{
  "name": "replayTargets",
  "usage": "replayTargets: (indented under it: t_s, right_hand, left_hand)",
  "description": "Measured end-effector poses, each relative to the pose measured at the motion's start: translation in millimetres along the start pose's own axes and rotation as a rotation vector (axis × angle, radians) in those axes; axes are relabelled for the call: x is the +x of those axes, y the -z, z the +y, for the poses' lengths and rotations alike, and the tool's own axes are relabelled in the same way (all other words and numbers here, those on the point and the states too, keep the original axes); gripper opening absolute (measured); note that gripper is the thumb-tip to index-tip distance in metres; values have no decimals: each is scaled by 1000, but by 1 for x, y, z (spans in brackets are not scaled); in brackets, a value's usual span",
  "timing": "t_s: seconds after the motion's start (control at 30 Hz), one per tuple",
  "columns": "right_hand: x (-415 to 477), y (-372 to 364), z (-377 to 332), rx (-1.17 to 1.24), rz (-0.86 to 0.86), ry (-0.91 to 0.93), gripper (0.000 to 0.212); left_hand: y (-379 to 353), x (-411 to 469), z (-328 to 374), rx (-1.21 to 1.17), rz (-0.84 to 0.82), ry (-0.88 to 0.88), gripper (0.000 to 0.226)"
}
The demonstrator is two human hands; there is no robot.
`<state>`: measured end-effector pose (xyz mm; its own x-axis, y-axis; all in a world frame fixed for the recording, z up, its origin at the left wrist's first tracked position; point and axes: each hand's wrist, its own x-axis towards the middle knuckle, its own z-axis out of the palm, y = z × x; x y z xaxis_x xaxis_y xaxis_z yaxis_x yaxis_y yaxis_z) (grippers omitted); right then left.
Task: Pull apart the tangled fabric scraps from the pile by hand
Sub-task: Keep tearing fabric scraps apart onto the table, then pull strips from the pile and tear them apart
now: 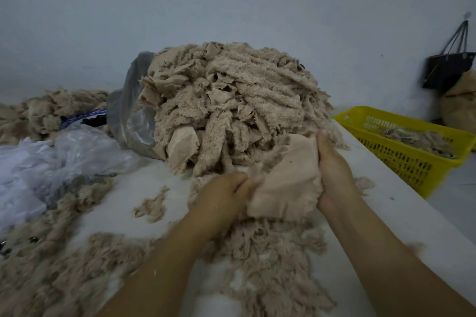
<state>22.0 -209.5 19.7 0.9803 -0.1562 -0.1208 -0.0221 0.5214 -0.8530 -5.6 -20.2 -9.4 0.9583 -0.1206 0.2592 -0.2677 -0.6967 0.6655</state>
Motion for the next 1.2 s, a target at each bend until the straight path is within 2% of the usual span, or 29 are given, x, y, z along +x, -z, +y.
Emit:
replayTargets:
  t_s: [0.07,0.13,0.23,0.3,0.33,0.37,0.43,0.5,0.6,0.67,0.73,0.83,0.93,1.0,1.07,1.13,1.2]
  right_hand:
    - [6,10,-8,103,68,-11,51]
    - [9,16,-11,158,65,-8,51]
    - [8,13,-9,148,-8,-33,51]
    - [5,8,-6,40,-45,-19,50]
    - [2,6,-4,-28,-69,-8,53]
    - [-1,3,-1,-109,-96,12,57]
    - [-9,-3,7,-283,-183,101,48]
    - [-19,-11,15,-454,-302,216,36]
    - [-23,-17,23,-598,-409,350,46]
    - [-21,-15,26,-675,-453,368,46]
    - [-16,-11,28,-723,-445,349,43]
    - [-13,-8,28,-623,-407,263,36]
    - [-18,-13,24,-656,-437,349,21]
    - [-15,-14,27,-795,-410,473,29]
    - [-11,-13,27,-852,-252,537,34]
    - [-5,-10,24,-744,-71,438,39]
    - [-3,-5,18,-615,-7,362,43]
  left_hand:
    - [14,4,-8,4,169,122,48]
    - [25,5,-14,-33,278,210,50]
    - [19,4,-12,80,173,233,46]
    - [11,-1,-4,169,124,98,42]
    - [9,-4,1,124,96,24,48]
    - [6,-7,7,-10,64,-23,60]
    - [4,-12,20,-389,5,19,74]
    - [2,-13,23,-626,-31,76,60]
    - [3,-5,21,-941,63,107,31]
    - [9,-3,18,-1171,124,107,16]
    - [13,-2,17,-1295,116,63,9]
    - [12,-5,17,-1199,105,46,12]
    - [7,-9,20,-749,137,29,11]
    - [4,-13,23,-533,99,-23,7]
    - [3,-15,25,-452,68,-64,7]
    - [3,-14,25,-471,54,-86,11]
    - [4,-14,23,-511,57,-92,18]
